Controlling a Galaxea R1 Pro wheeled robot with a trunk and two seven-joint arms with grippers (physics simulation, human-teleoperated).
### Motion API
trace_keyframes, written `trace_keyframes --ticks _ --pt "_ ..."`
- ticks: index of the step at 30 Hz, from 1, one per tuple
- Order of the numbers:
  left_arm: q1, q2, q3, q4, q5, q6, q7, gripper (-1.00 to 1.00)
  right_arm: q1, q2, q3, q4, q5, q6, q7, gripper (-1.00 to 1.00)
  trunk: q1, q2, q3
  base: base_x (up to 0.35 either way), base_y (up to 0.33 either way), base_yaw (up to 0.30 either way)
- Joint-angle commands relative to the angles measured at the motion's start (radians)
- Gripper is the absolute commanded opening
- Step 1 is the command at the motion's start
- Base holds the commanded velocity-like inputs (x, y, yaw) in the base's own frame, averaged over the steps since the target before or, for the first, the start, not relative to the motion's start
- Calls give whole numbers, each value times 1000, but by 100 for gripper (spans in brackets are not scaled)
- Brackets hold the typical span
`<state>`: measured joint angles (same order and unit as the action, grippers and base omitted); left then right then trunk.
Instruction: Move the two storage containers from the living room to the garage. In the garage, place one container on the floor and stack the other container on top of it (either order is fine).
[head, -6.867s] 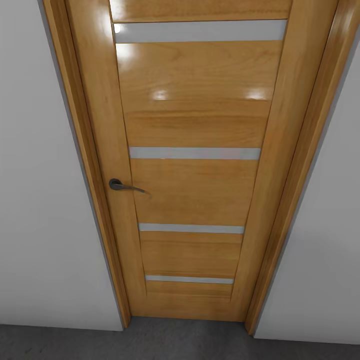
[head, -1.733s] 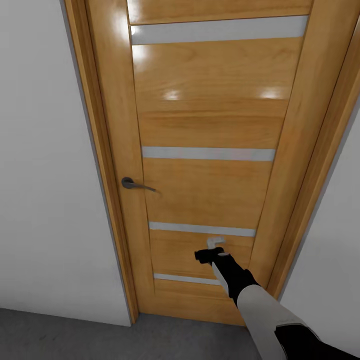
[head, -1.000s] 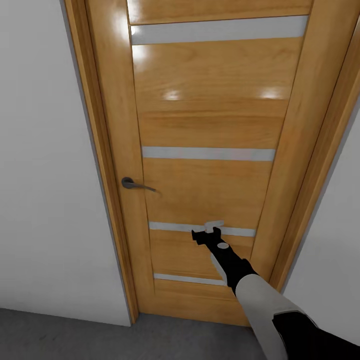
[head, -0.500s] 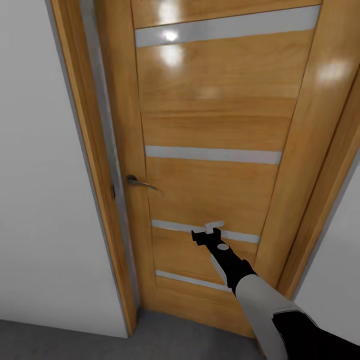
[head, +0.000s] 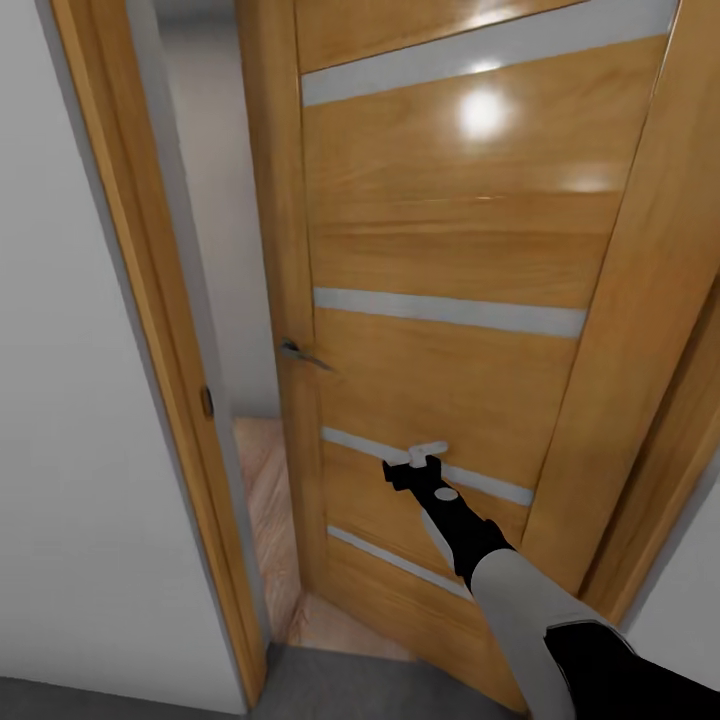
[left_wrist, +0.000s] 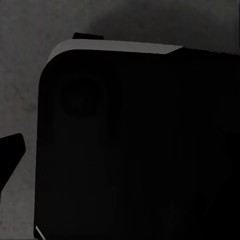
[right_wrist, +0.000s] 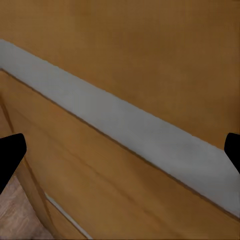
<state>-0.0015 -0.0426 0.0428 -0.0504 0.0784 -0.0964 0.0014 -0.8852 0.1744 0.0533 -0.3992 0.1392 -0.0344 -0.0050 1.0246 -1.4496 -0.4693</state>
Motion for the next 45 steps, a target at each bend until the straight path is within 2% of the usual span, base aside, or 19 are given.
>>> trace_keyframes --ticks 1,9,31,43,45 --pt "0 0 3 0 8 -3 0 100 -1 0 2 -1 12 -2 -3 100 0 0 -1 250 0 0" --pt "0 0 3 1 8 0 0 100 -1 0 2 44 13 -45 -4 100 0 0 -1 286 0 0" --pt "0 0 3 0 8 0 0 100 -1 0 2 49 14 -52 -15 100 0 0 -1 316 0 0" --pt "0 0 3 0 7 0 0 100 -1 0 6 28 21 -47 -16 100 0 0 -1 22 0 0" --pt "0 1 4 0 7 -2 0 100 -1 0 4 28 42 -48 -18 100 0 0 -1 0 0 0"
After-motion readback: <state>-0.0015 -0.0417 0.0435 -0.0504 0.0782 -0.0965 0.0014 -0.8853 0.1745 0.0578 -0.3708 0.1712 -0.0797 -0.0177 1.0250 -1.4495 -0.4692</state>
